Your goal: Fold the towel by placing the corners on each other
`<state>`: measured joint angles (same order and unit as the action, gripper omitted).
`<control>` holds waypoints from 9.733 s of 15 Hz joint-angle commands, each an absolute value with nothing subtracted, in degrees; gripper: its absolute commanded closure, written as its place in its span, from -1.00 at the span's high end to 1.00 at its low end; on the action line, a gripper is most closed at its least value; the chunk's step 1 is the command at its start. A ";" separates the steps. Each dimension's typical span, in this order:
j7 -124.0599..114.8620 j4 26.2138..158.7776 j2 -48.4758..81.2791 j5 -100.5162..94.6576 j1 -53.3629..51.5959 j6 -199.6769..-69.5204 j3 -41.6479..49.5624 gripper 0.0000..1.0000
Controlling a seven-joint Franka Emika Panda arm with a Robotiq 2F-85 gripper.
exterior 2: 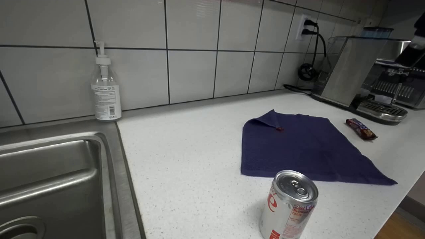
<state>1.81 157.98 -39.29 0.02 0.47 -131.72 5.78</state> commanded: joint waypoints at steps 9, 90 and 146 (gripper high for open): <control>-2.97 154.76 -17.82 4.12 2.02 -153.03 5.11 1.00; -17.14 112.78 33.99 13.85 4.75 -168.03 0.70 1.00; -12.86 114.18 31.33 15.41 8.61 -170.16 -1.43 -0.99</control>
<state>-16.80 111.80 33.89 13.63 5.98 -169.57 1.11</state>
